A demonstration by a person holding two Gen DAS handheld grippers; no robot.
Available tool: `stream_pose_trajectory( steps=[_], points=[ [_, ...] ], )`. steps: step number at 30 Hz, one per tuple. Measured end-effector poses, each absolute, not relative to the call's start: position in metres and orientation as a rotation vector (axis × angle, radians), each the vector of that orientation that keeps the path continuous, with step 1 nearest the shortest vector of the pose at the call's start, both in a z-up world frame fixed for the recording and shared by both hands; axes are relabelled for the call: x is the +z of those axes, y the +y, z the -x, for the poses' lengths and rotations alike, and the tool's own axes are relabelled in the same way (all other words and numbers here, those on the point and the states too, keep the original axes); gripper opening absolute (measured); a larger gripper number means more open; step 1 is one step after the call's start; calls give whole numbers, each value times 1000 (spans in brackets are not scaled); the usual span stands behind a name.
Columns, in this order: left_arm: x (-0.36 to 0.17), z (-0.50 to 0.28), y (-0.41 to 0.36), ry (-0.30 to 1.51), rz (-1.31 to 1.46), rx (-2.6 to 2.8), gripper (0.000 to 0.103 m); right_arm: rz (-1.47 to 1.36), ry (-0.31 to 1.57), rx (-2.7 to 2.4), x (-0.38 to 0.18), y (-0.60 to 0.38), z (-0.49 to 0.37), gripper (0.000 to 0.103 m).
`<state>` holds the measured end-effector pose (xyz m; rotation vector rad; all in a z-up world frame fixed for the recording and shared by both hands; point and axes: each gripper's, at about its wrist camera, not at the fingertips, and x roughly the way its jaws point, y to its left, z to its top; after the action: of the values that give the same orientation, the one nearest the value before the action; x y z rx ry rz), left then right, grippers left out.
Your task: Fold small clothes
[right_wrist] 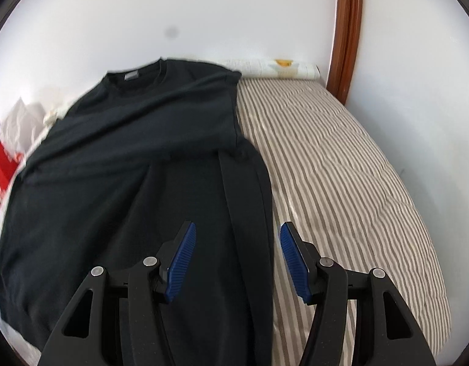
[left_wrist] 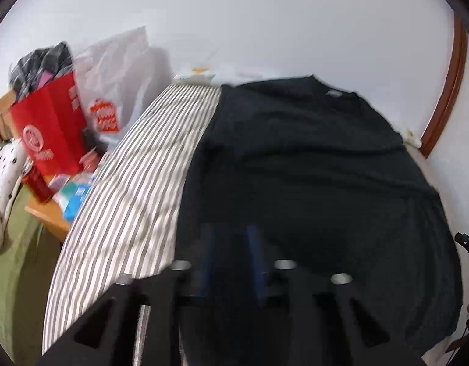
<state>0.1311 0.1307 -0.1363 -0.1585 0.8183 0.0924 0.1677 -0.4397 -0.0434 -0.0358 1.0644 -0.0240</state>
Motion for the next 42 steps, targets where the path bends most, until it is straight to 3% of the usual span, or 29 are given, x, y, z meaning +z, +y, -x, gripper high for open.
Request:
stream_pose_trajectory(
  steps=[1,2,13,21,22,23,24,25,26,34,42],
  points=[
    [-141,-125,133,828,172,80,51,28,1074,-18,-47,-441,-163,57],
    [-146,-119,137,832,189,67,54,15,1083,-8,-52,-443,-157,57],
    [-168,-62,144,847,192,66,54,-38,1081,3,-68,-443,-109,57],
    [-172,-52,111,839,63,98,53,-32,1042,9,-69,-430,-103,42],
    [-172,-52,109,832,62,97,46,-16,1039,25,-69,-427,-102,33],
    [-171,-52,108,826,73,94,37,-11,1036,39,-68,-426,-101,15],
    [-171,-52,108,824,86,96,31,-18,1033,52,-66,-427,-101,12],
    [-170,-53,109,826,104,87,13,-25,1035,56,-65,-427,-101,12],
    [-169,-55,111,835,130,69,9,-34,1039,63,-64,-430,-102,11],
    [-148,-30,126,781,275,12,8,-125,990,98,-32,-452,-92,10],
    [-114,4,114,678,227,-61,8,-111,960,88,-7,-457,-67,10]
  ],
)
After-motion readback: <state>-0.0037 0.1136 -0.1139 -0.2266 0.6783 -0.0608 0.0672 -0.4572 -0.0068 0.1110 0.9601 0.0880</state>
